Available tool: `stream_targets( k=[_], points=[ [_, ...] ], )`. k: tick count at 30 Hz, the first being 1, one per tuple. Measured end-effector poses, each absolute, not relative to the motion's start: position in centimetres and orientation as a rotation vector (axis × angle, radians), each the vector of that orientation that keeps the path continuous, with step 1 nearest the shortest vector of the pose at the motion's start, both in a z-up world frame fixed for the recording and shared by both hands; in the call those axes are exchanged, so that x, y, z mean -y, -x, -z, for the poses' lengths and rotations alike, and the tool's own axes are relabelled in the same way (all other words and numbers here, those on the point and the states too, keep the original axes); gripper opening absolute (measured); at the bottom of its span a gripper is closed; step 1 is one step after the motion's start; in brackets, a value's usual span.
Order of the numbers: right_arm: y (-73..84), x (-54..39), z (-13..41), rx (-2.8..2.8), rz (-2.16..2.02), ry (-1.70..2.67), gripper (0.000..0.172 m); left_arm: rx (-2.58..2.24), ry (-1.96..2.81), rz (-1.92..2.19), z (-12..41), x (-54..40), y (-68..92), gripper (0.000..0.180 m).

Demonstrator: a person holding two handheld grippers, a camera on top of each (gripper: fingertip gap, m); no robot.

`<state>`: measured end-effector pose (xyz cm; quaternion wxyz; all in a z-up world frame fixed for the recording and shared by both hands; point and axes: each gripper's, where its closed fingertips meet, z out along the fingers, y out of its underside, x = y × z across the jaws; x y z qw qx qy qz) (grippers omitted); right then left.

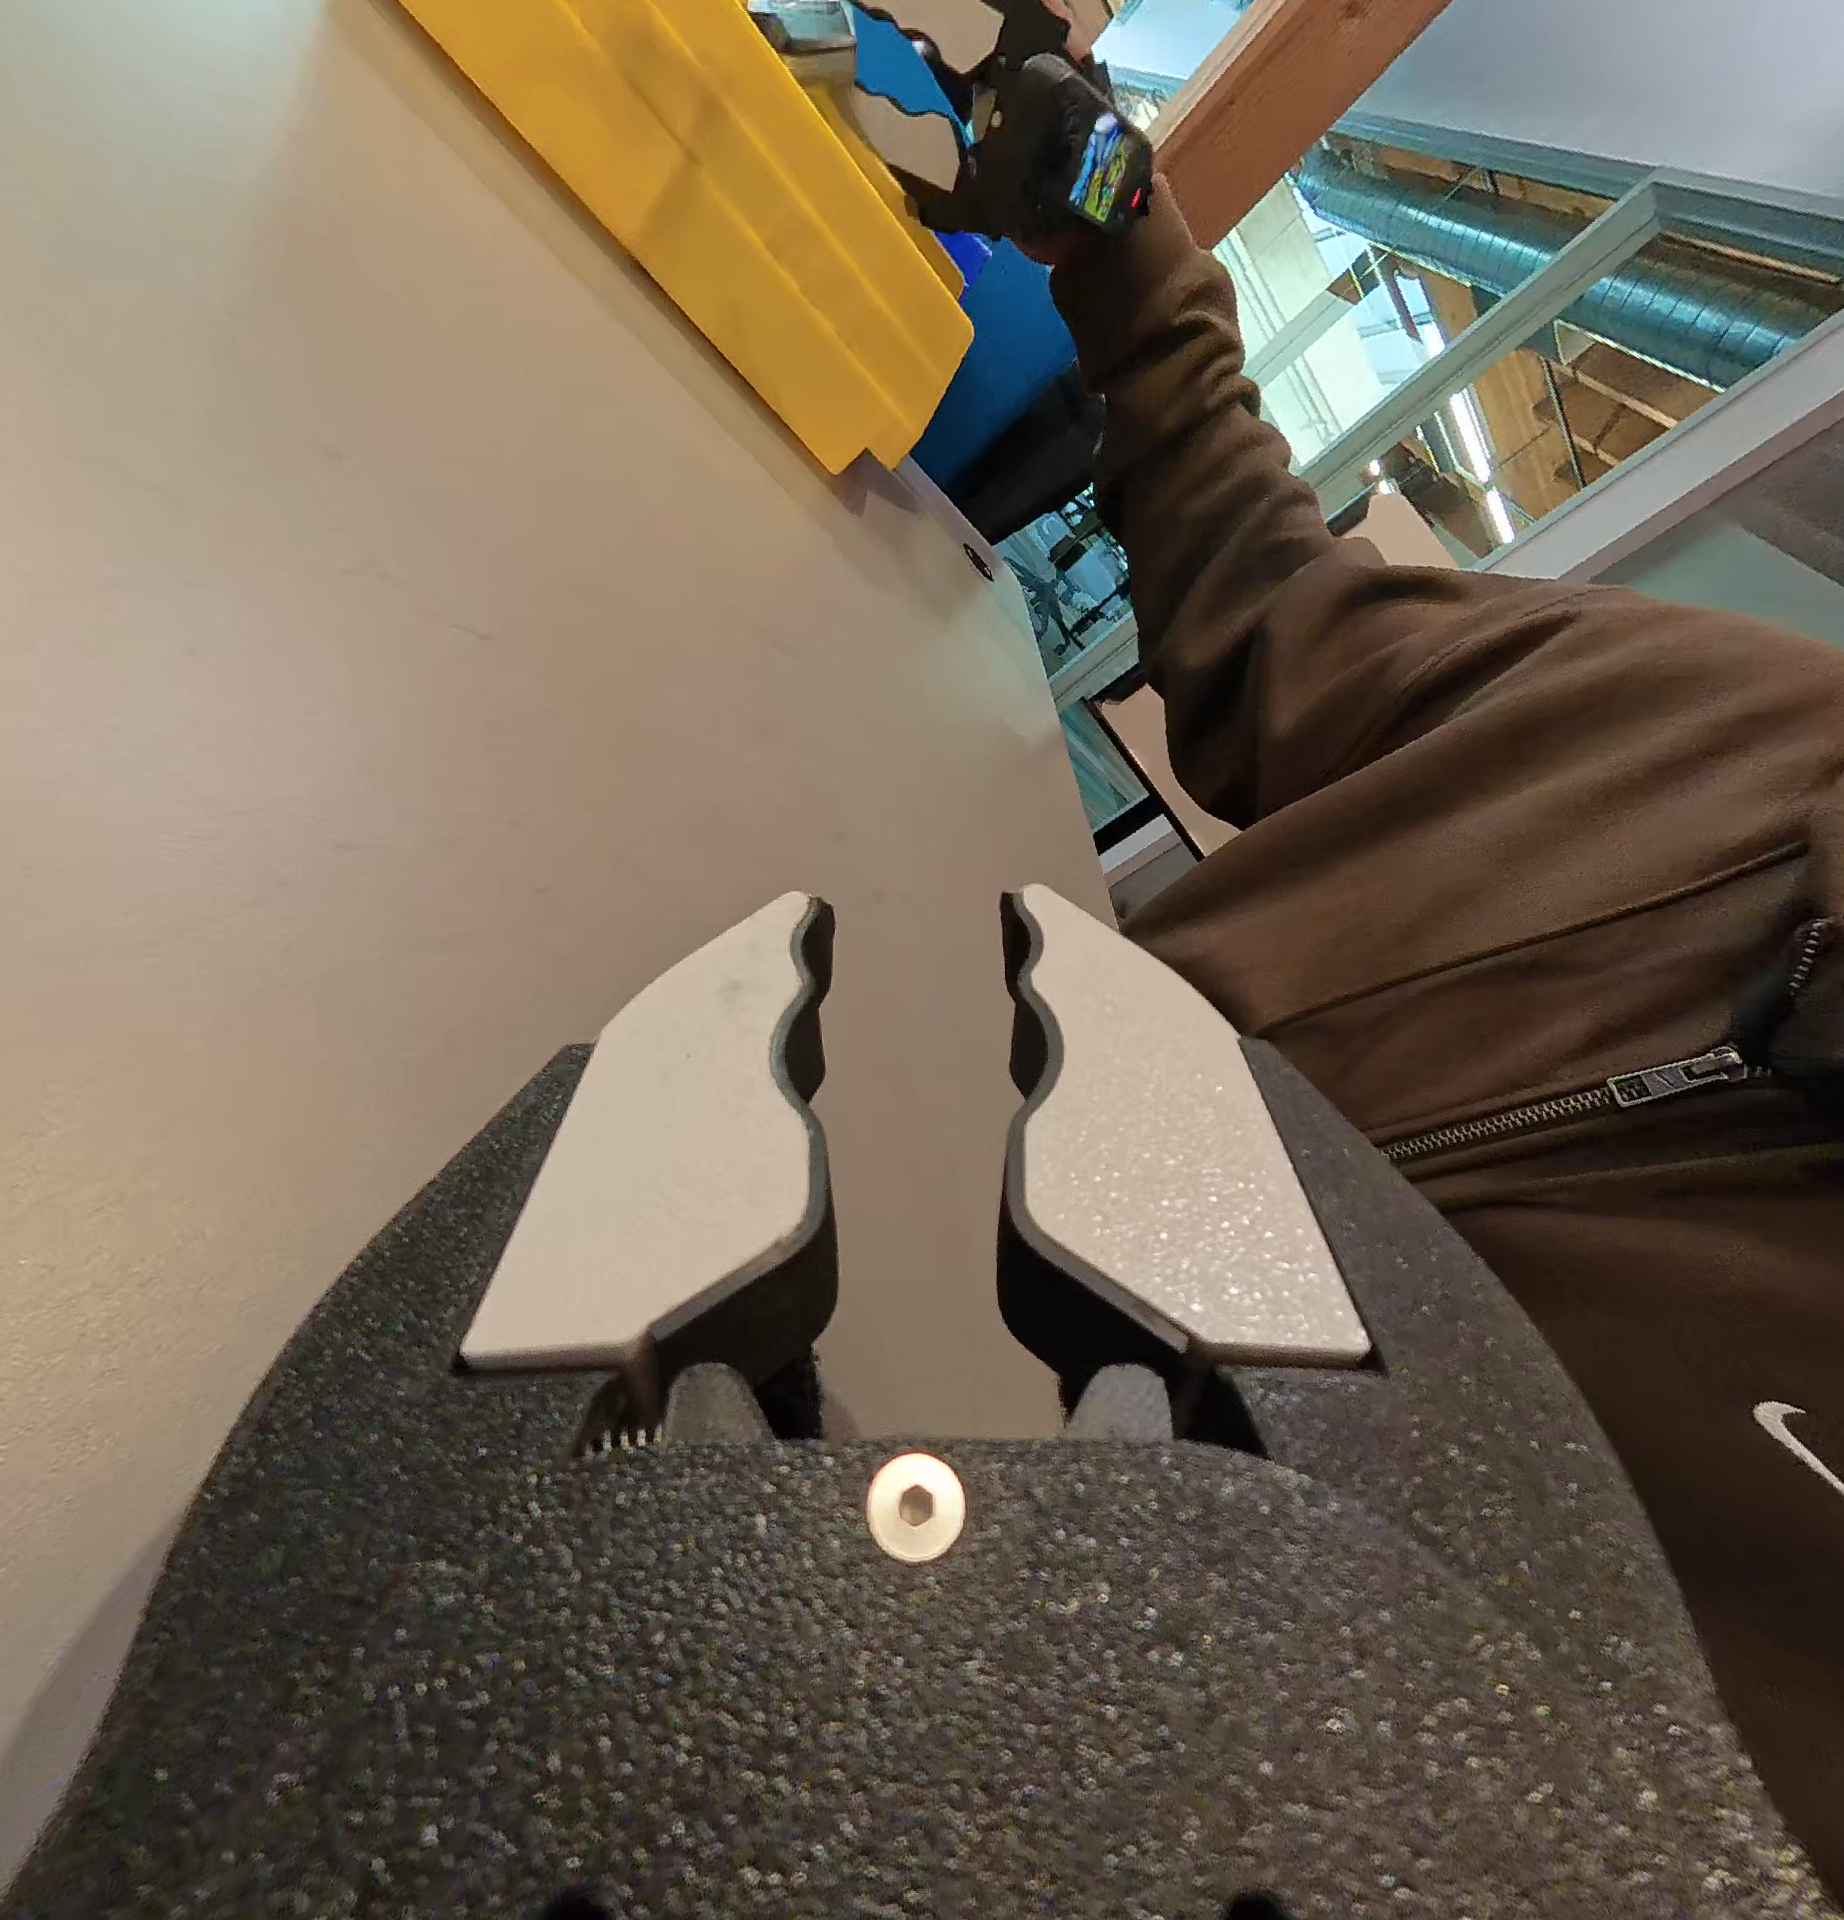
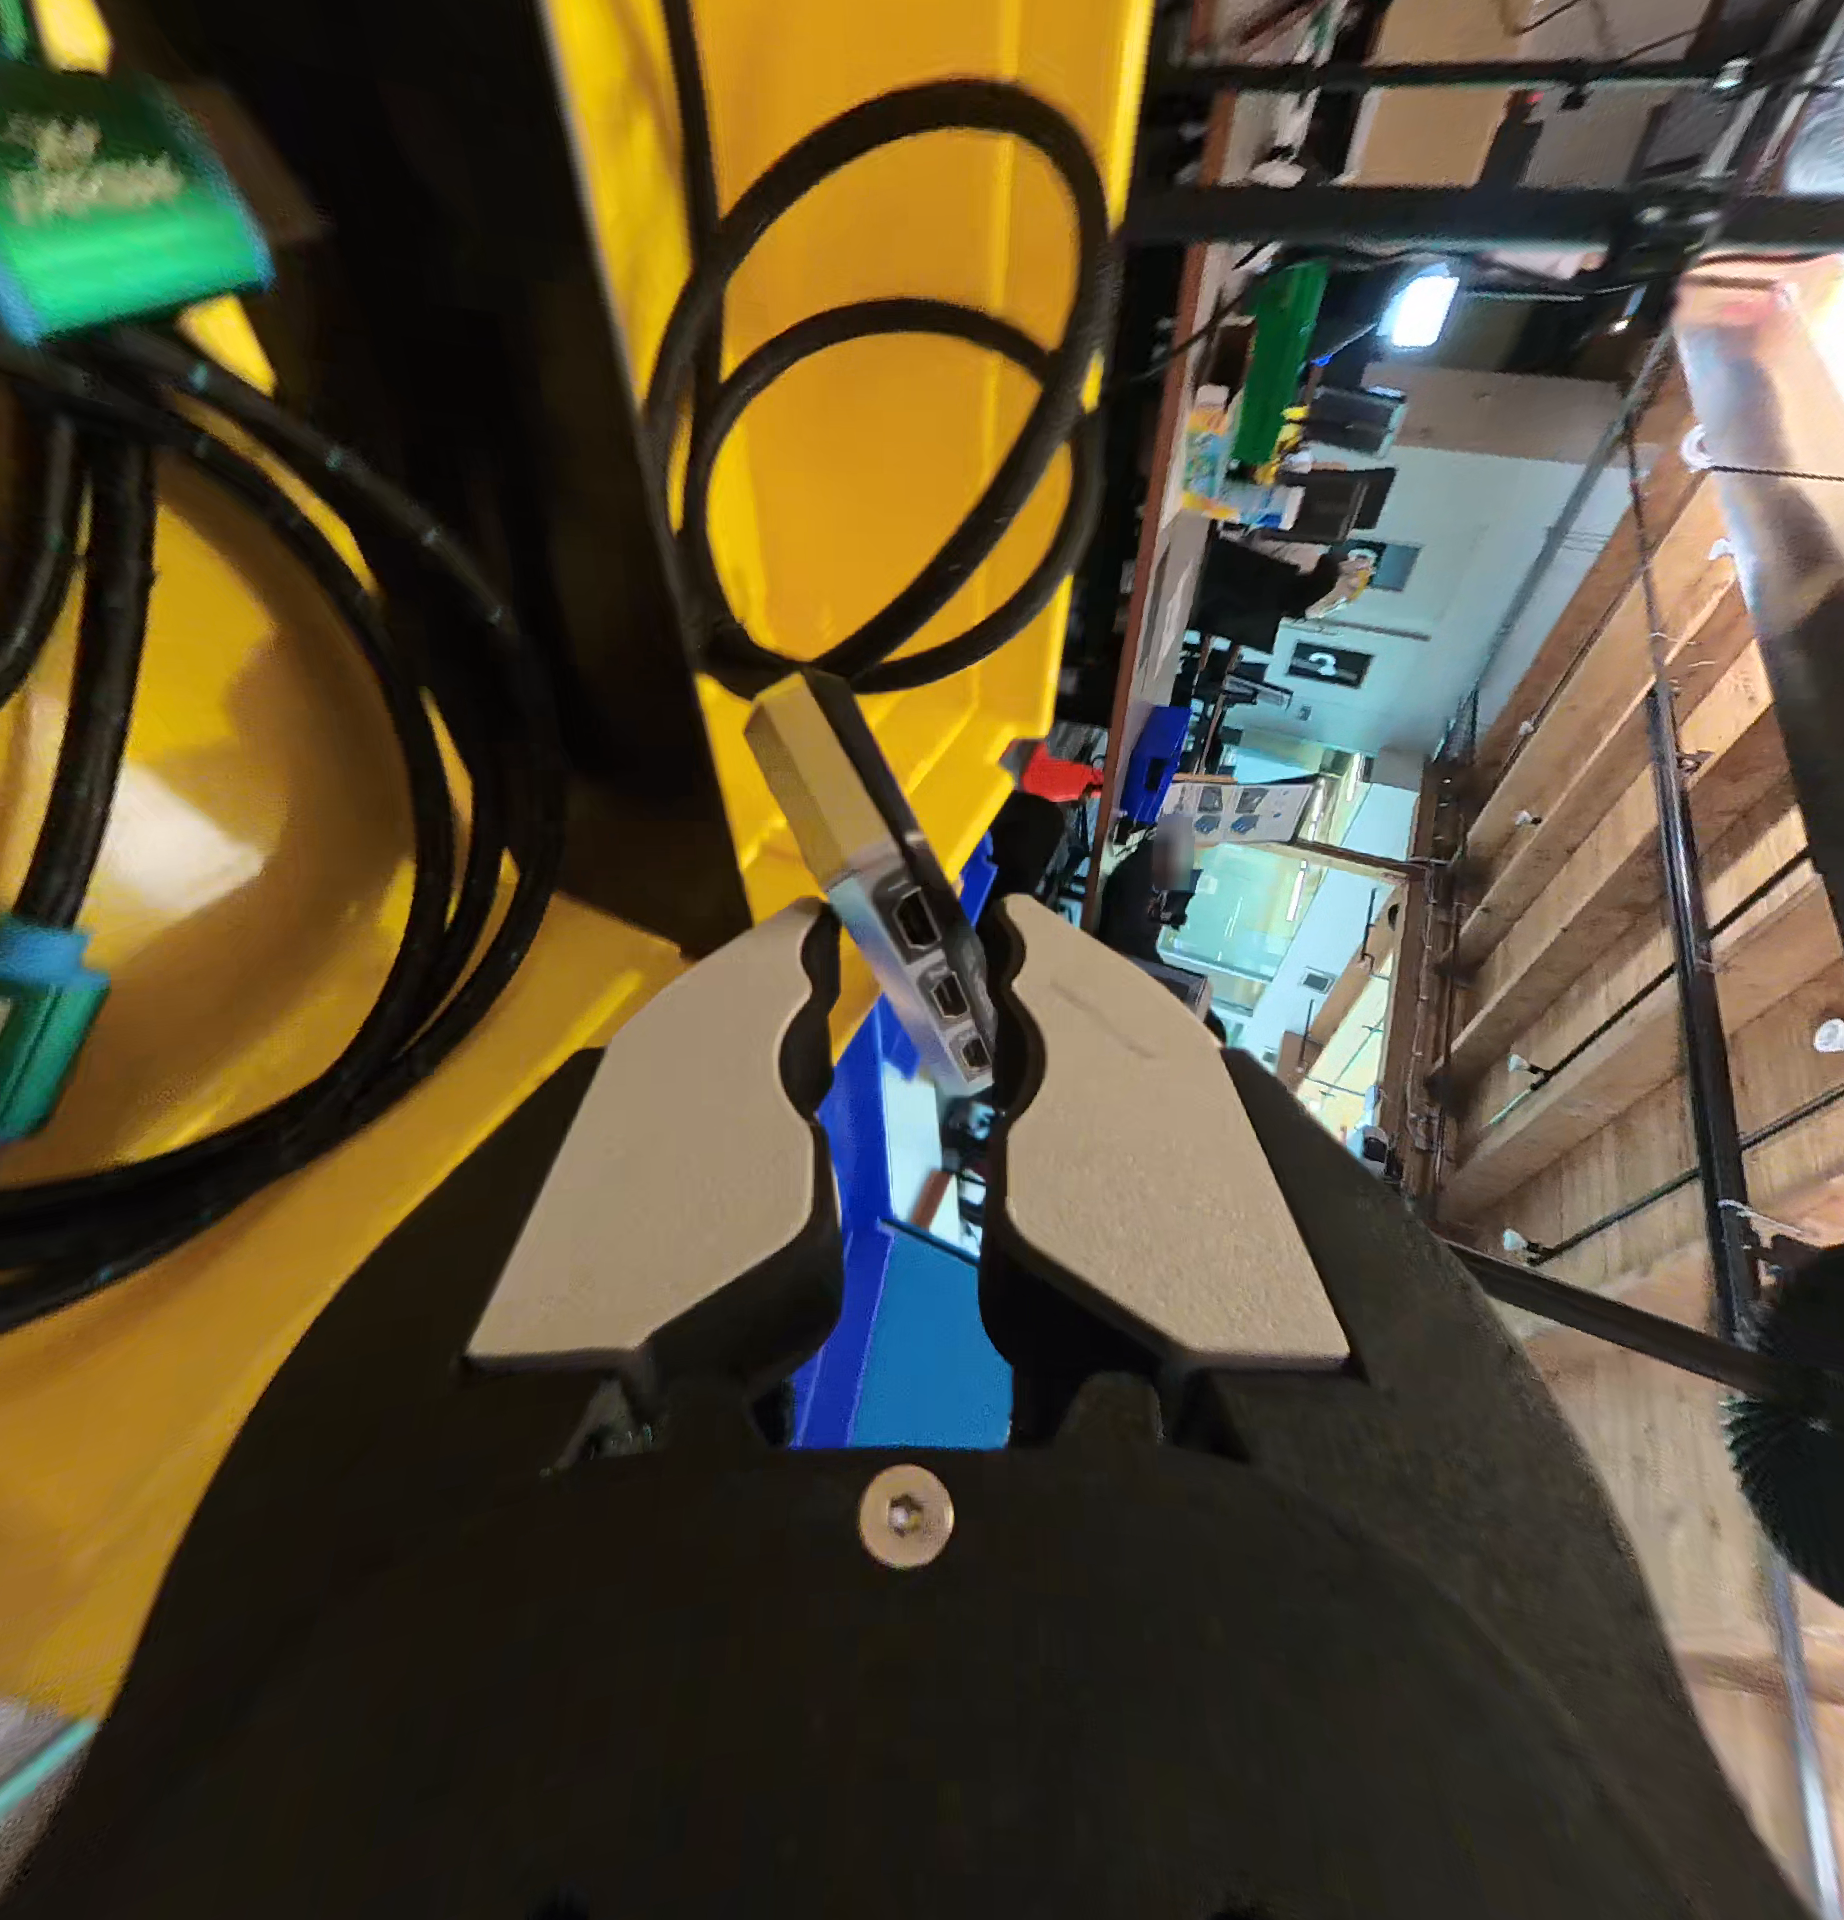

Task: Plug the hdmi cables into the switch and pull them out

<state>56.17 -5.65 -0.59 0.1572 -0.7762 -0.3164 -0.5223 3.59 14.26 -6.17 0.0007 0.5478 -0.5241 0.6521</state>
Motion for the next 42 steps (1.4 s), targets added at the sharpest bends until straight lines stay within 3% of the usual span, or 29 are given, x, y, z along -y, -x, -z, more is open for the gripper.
stream_targets(
  k=[12, 28, 32, 36, 42],
  points=[
    [-57.6, 1.7, 1.5, 1.012, 1.482, 2.287, 0.024, 1.662, -1.712, -2.037, 6.3, -14.0, -3.5, 0.032],
    [-57.7, -1.4, 3.8, 1.407, 1.174, 2.712, 0.025, 1.711, -1.641, -1.985, 6.5, -12.3, -3.3, 0.032],
    [-57.9, -0.9, 3.2, 1.286, 1.231, 2.742, 0.033, 1.701, -1.638, -2.001, 6.3, -12.5, -3.3, 0.032],
    [-57.6, 0.0, -0.7, 0.909, 1.338, 2.592, 0.044, 1.692, -1.637, -2.018, 6.1, -12.6, -3.3, 0.032],
    [-51.9, 5.2, -2.1, 0.237, 1.054, 2.374, 0.044, 1.745, -1.652, -2.138, 5.0, -13.3, -3.6, 0.039]
  ],
)
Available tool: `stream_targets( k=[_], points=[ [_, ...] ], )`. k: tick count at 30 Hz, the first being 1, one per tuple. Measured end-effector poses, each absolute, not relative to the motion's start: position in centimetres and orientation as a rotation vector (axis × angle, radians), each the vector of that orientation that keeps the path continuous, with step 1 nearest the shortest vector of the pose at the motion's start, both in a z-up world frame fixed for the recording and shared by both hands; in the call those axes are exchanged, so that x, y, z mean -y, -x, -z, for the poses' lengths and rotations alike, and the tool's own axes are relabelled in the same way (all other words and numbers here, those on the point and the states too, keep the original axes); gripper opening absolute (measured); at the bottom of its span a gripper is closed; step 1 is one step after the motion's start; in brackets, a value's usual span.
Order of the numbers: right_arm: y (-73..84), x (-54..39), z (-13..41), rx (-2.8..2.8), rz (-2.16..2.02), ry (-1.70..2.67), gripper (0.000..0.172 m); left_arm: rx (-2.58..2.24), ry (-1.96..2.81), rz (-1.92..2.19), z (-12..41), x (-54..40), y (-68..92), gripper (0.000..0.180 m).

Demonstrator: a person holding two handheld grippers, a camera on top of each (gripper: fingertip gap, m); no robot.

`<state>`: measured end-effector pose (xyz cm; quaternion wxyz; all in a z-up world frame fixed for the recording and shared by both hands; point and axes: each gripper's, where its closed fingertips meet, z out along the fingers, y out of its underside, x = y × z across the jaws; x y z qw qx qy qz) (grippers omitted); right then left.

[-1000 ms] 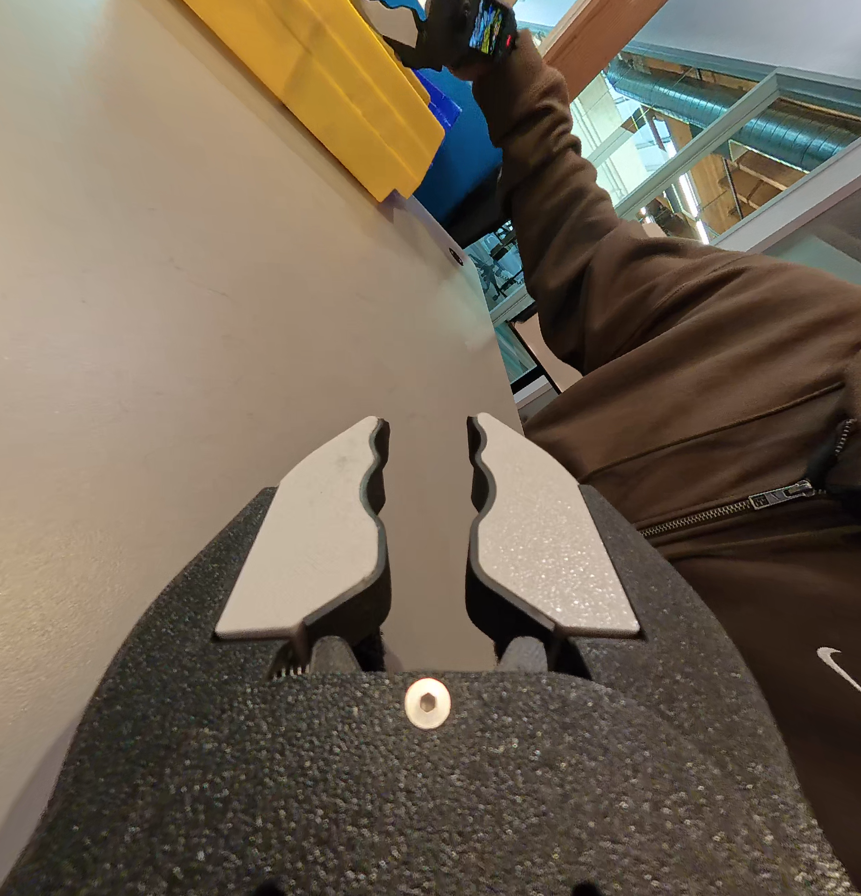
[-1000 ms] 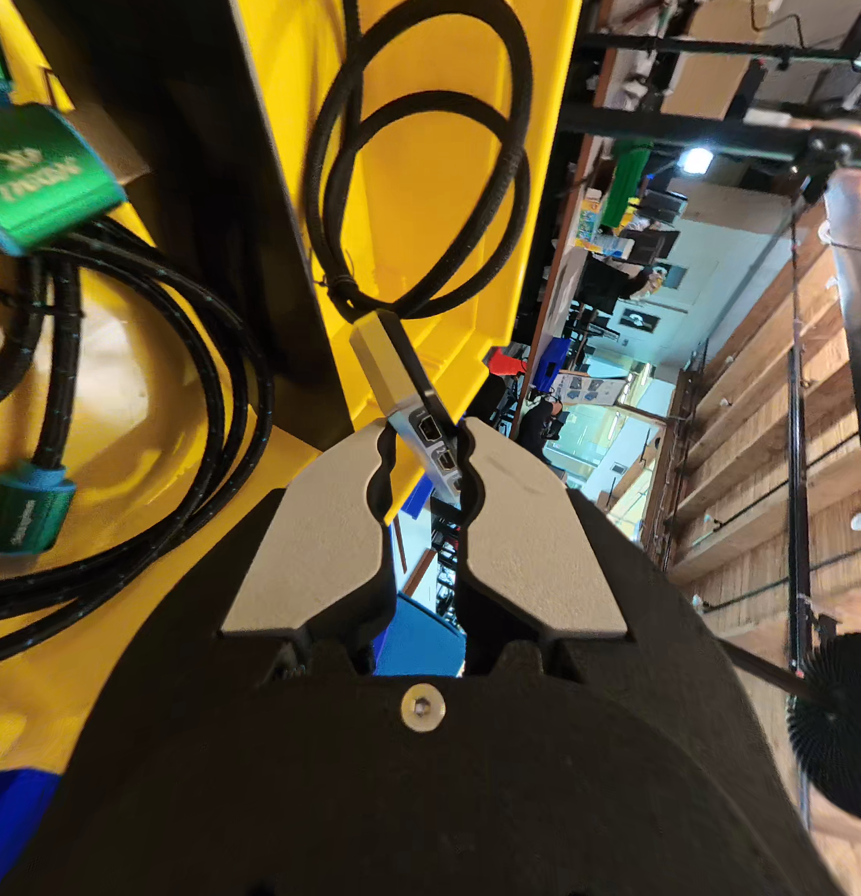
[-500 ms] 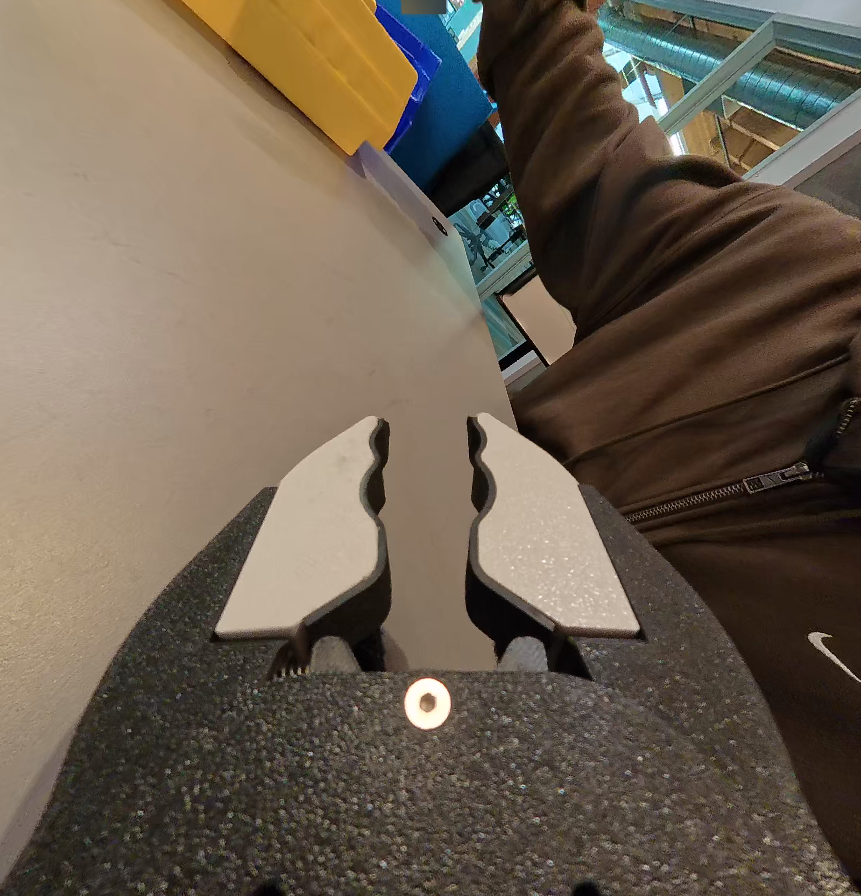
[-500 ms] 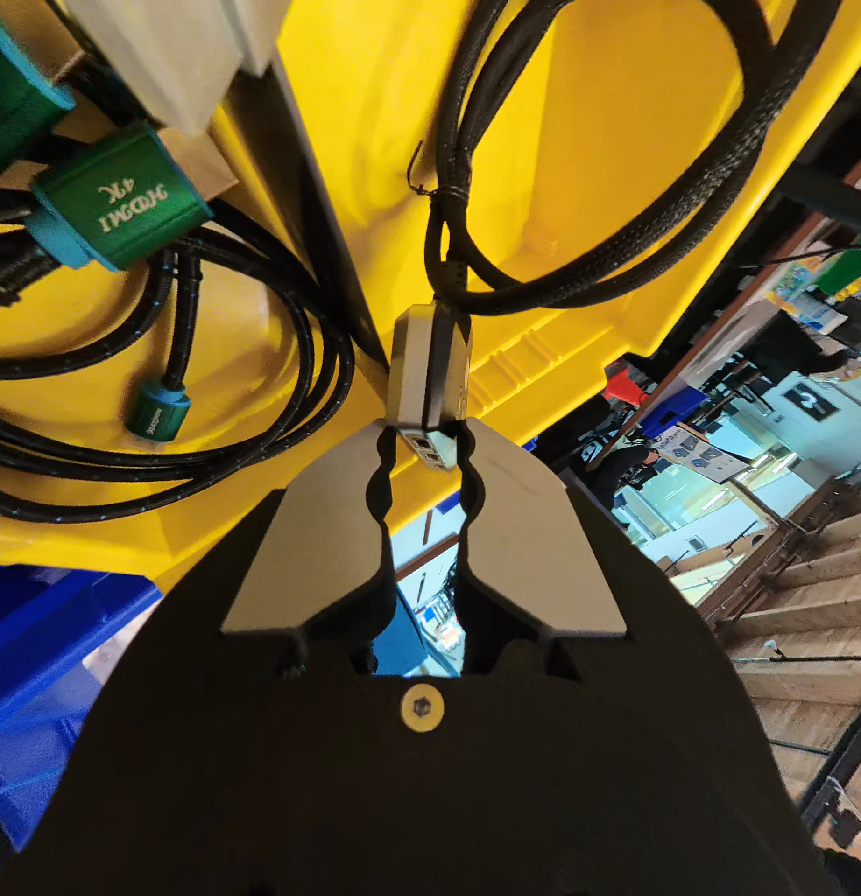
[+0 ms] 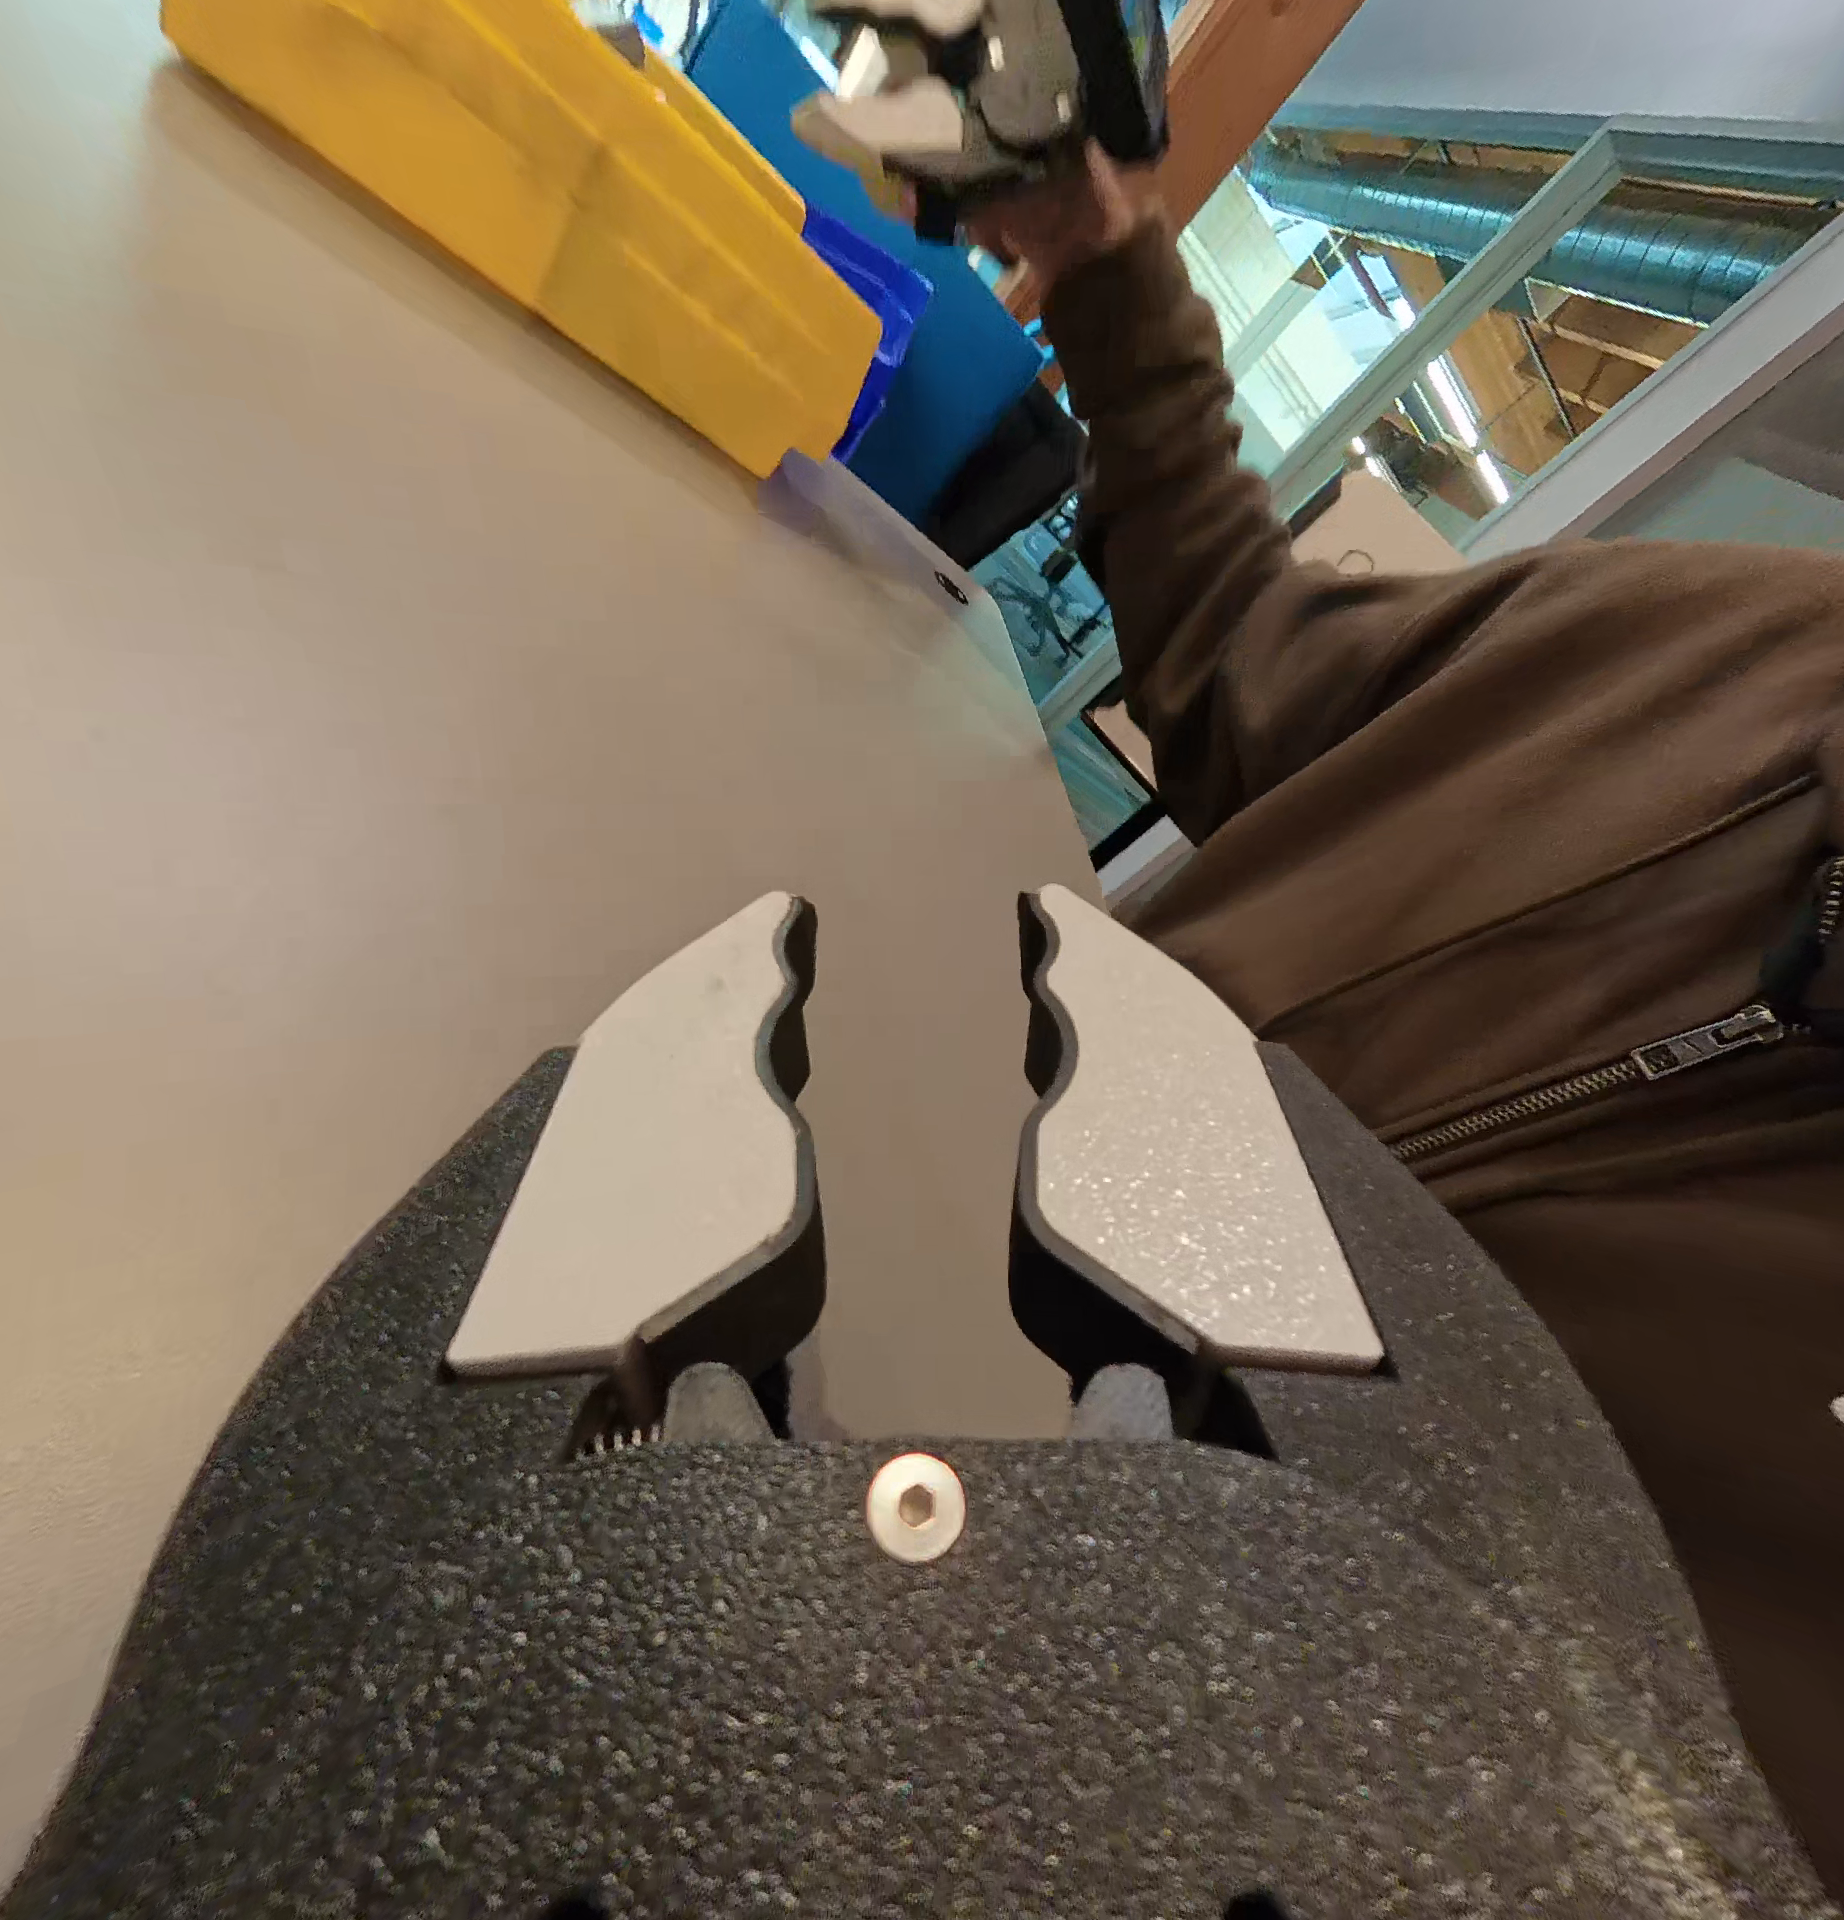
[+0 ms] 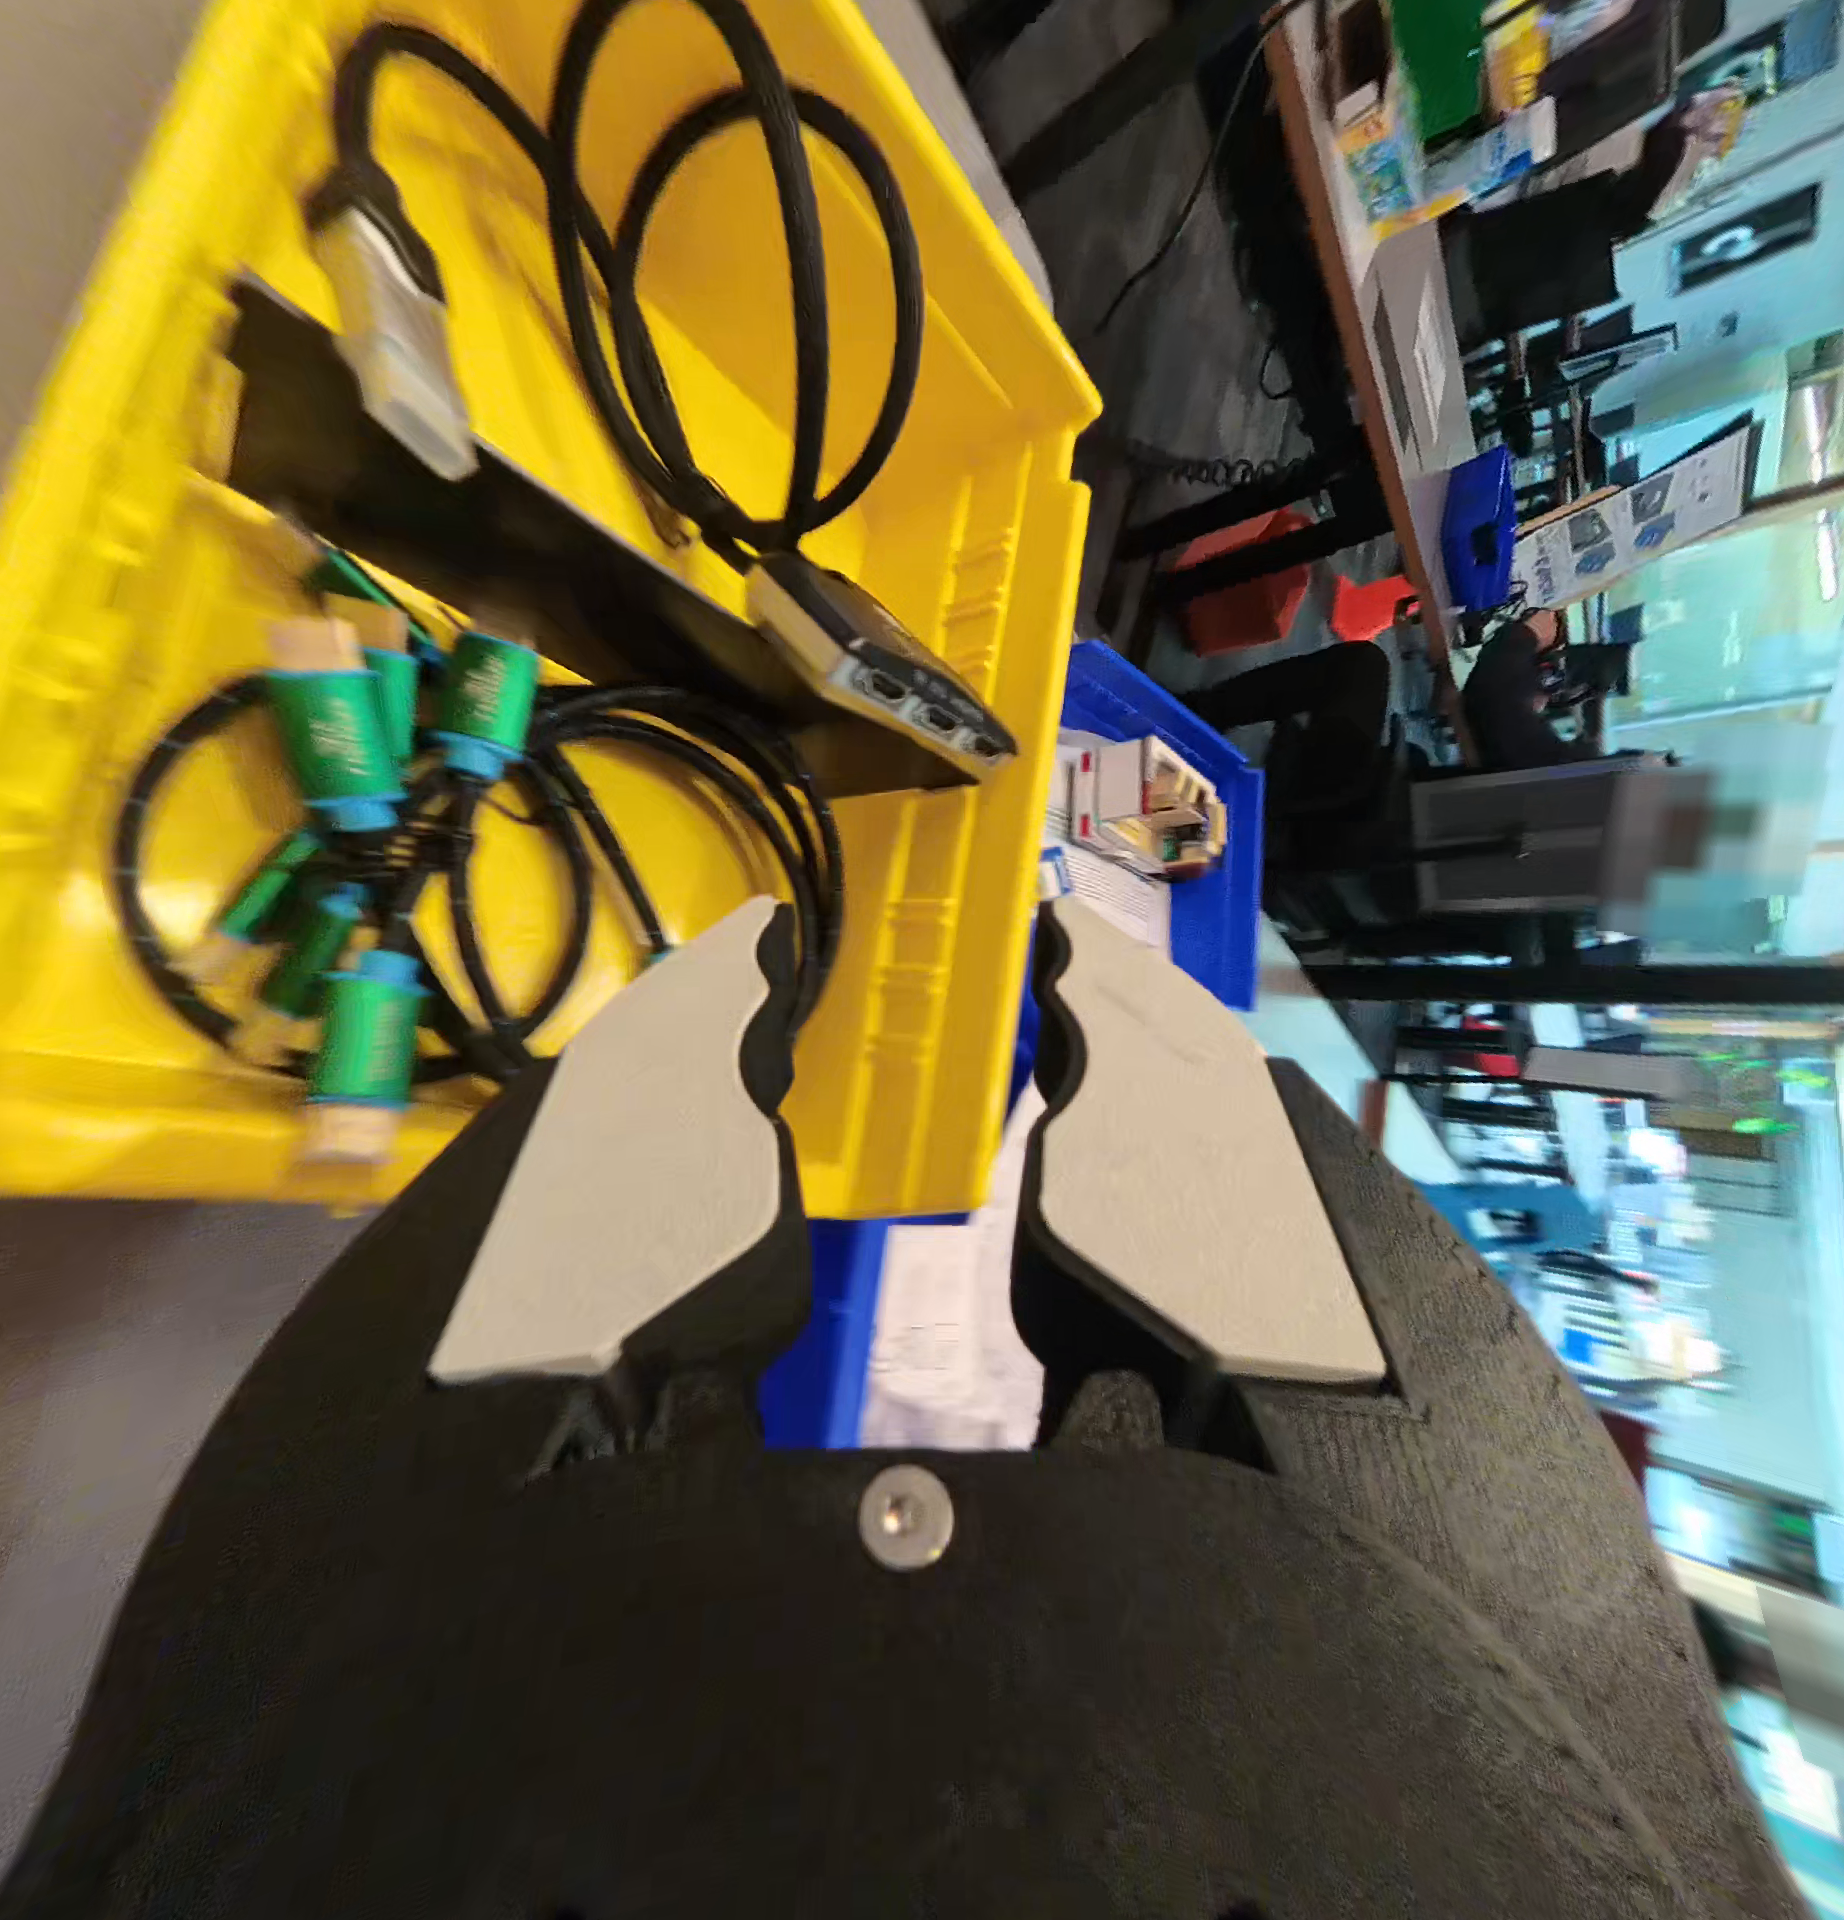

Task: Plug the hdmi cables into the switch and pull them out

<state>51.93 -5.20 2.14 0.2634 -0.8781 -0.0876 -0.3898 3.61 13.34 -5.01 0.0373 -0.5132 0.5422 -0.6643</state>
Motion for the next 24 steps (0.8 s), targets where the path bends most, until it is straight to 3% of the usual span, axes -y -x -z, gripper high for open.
stream_targets(
  k=[6, 10, 16, 22, 24],
  points=[
    [-42.1, 7.7, -0.4, 0.032, 0.751, 2.080, 0.040, -1.582, 1.326, 1.916, 3.0, -14.1, -4.0, 0.041],
    [-37.0, 7.1, -0.1, -0.022, 0.626, 1.950, 0.045, -1.531, 1.000, 1.444, 1.2, -15.2, -4.0, 0.042],
    [-37.2, 6.5, 2.3, -0.071, 0.693, 1.970, 0.062, -1.261, 0.959, 1.039, -1.6, -18.0, -3.0, 0.092],
    [-39.3, 5.7, 4.2, -0.150, 0.663, 1.973, 0.062, -1.233, 1.028, 0.928, -1.3, -19.1, -0.9, 0.078],
    [-40.1, 5.7, 4.3, -0.148, 0.722, 1.973, 0.055, -1.258, 1.074, 0.871, -1.1, -19.4, 0.8, 0.053]
  ],
)
